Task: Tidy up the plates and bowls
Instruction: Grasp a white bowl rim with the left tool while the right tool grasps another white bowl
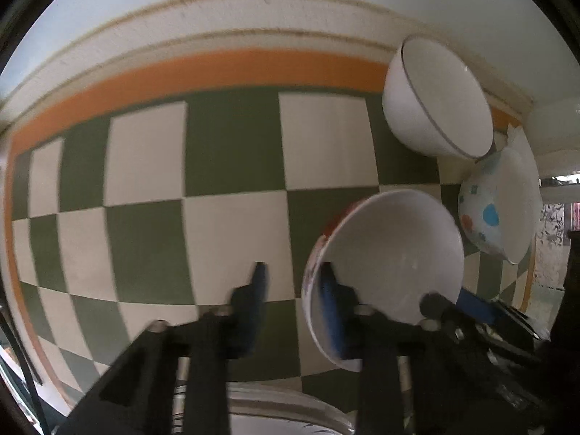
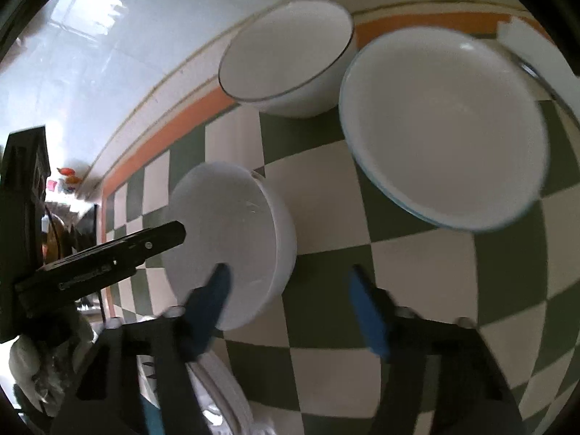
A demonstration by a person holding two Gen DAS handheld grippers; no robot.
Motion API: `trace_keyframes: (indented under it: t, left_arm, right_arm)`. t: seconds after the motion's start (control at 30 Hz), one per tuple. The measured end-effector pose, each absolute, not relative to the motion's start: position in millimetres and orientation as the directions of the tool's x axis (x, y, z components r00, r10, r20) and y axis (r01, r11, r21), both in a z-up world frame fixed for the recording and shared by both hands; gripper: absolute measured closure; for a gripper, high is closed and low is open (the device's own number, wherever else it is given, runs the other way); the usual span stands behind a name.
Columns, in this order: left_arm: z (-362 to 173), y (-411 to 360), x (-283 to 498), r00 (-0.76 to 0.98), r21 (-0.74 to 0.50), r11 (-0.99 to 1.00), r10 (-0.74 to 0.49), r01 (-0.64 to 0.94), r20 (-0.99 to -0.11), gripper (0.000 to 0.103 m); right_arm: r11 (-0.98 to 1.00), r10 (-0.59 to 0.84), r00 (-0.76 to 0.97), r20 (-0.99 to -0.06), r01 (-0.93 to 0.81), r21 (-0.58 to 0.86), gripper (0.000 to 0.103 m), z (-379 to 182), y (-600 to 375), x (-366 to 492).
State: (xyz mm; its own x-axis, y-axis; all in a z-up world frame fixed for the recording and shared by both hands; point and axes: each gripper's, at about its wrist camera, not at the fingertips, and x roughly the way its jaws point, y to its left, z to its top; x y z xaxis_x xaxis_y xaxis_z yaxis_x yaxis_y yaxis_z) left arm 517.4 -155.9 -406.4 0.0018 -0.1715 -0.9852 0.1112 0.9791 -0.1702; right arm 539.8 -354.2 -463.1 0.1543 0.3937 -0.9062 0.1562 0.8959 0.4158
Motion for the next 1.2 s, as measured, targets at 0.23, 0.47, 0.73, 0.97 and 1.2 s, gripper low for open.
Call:
trace_keyframes:
  t: [0.23, 0.47, 0.73, 0.97, 1.2]
  left_arm:
    - [-404.8, -165.1, 503.5, -0.001, -0.184, 0.972, -0.186, 0.145, -0.983, 0.091]
    - [-380.4, -175.2, 482.3, 0.025, -0.176, 0.968, -0.183, 0.179, -0.983, 0.091]
    - [-348.1, -197.4, 440.5, 0.022, -0.222, 0.943, -0.234, 0.248, -0.972, 0.091]
    - [-361.5, -227.5, 407.4, -0.028, -0.228, 0.931, -0.230, 0.284, -0.973, 0.091]
    - [-384.4, -245.9, 384.2, -0.096, -0.205, 0.930, -0.184, 0.305, -0.978, 0.091]
  right_arm:
    - [0.909, 0.376, 0.155, -0.914, 0.130, 0.396, 0.087, -465.4, -340.5, 544.3]
    - [0.907, 0.381, 0.165, -0.910, 0.123, 0.403, 0.087, -445.5, -344.4, 528.2]
    - [0.914, 0.356, 0.192, -0.915, 0.132, 0.383, 0.087, -403.9, -369.8, 478.5]
    - [0.910, 0.349, 0.178, -0.920, 0.170, 0.378, 0.087, -398.9, -396.5, 428.3]
    - [0.900, 0.358, 0.134, -0.924, 0.215, 0.380, 0.088, -422.9, -416.2, 398.4]
